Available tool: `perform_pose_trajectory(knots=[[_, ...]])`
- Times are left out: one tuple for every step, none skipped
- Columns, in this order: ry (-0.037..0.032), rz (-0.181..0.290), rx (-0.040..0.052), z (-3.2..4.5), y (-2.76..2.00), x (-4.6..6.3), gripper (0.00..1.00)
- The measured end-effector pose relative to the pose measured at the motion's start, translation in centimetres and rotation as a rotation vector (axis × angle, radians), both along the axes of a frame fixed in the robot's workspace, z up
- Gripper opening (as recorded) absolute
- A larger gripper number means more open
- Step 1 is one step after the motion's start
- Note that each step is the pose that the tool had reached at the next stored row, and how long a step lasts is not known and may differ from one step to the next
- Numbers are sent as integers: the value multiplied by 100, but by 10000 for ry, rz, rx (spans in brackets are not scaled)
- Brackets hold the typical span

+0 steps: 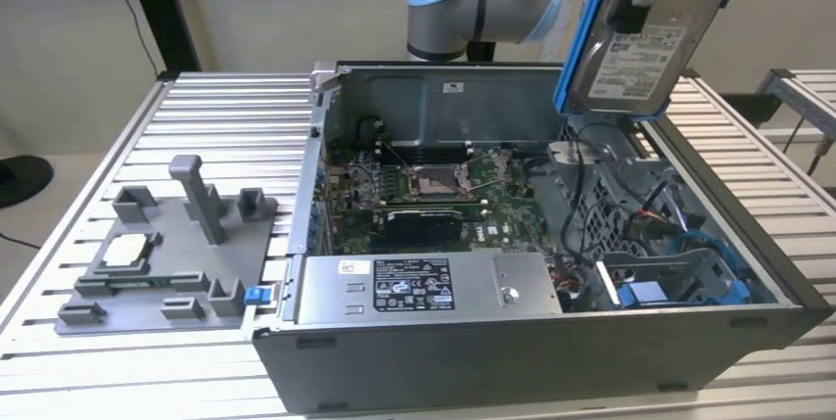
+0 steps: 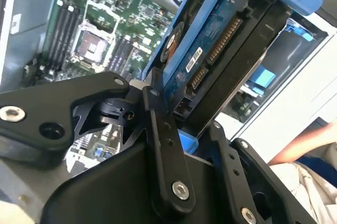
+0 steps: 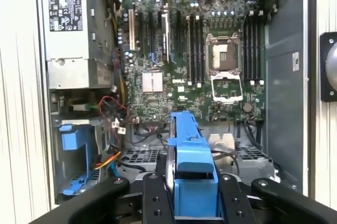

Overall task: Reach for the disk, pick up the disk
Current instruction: 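Pick up the disk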

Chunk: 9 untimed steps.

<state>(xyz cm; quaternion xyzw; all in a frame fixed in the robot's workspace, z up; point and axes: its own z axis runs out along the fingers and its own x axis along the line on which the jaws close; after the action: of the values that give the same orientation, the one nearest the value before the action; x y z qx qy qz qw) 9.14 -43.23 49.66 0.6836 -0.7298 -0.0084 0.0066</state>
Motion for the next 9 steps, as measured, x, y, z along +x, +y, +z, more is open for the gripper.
perform_pose_trajectory(knots=[[0, 0, -1, -2, -43, 0, 0], [0, 0, -1, -5, -91, 0, 0], [0, 0, 0, -9, -136, 0, 0], [0, 0, 1, -13, -180, 0, 0], [0, 0, 3, -17, -227, 0, 0], [0, 0, 4, -21, -272, 0, 0], [0, 0, 6, -25, -318, 0, 0], [0, 0, 6, -27, -361, 0, 0], [0, 0, 6, -30, -406, 0, 0]])
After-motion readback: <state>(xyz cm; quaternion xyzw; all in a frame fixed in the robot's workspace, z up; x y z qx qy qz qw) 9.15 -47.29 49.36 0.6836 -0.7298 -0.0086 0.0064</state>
